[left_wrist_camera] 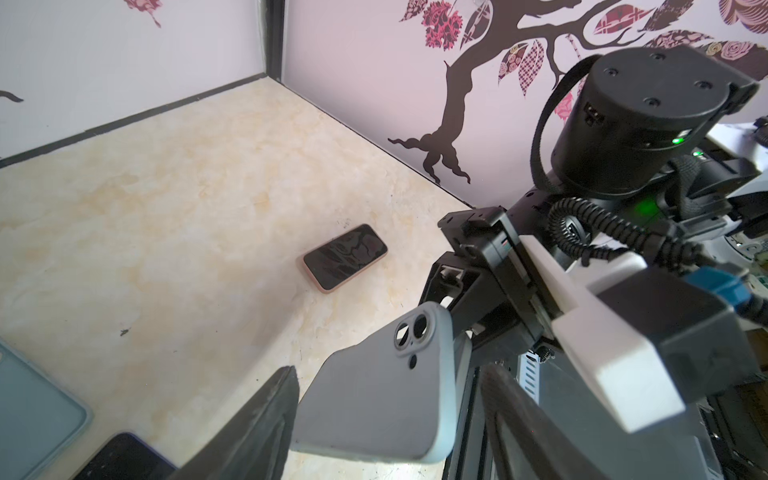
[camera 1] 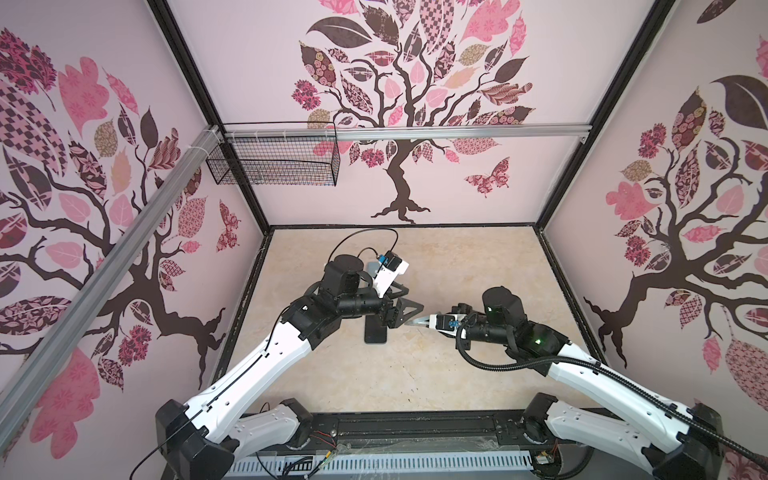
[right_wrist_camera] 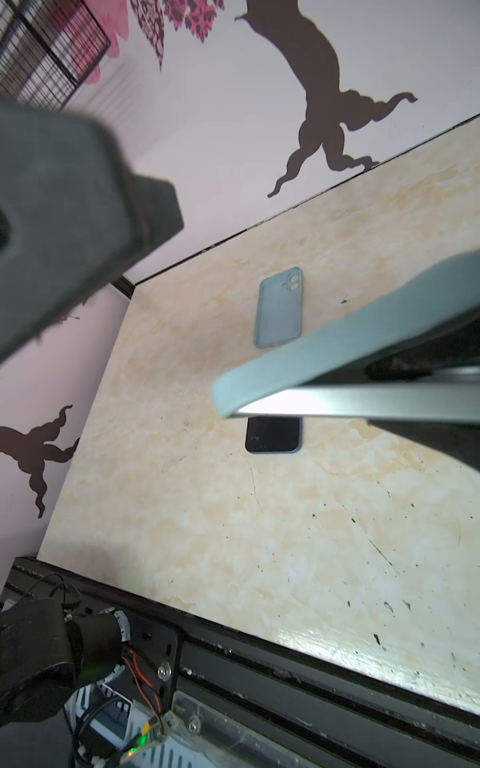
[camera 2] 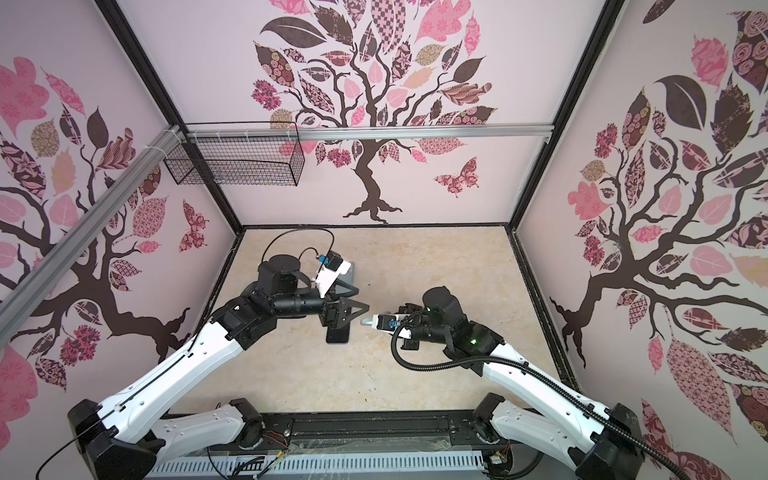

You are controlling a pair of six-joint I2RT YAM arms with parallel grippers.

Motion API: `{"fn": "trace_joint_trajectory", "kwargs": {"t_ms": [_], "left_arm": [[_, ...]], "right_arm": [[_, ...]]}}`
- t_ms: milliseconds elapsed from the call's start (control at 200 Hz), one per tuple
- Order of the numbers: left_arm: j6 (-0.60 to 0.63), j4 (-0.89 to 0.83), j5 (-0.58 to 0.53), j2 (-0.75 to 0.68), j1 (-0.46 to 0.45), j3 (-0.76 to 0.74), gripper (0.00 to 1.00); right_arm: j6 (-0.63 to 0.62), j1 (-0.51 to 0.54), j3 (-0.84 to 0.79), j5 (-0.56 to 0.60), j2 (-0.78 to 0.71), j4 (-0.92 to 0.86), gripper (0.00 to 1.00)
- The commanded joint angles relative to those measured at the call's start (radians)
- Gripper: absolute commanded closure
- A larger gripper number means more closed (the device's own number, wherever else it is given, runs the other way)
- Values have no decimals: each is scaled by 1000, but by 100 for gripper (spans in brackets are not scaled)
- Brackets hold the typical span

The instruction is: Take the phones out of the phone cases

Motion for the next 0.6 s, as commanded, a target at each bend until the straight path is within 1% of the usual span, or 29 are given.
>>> {"fn": "trace_joint_trajectory", "kwargs": {"t_ms": [0, 255, 410, 595], "left_arm": [[43, -50, -59, 19, -40, 55, 31], [90, -122, -80, 103, -87, 100, 34], [116, -141, -63, 144, -101, 121, 39], [140, -165, -126, 168, -104, 131, 44]], "right_arm": [[-21, 11, 57, 18, 3, 42, 100], [-40, 23, 71, 21, 11, 18, 100], [-39, 26, 69, 21, 15, 14, 100], [-42, 29, 72, 10, 18, 10, 100]]}}
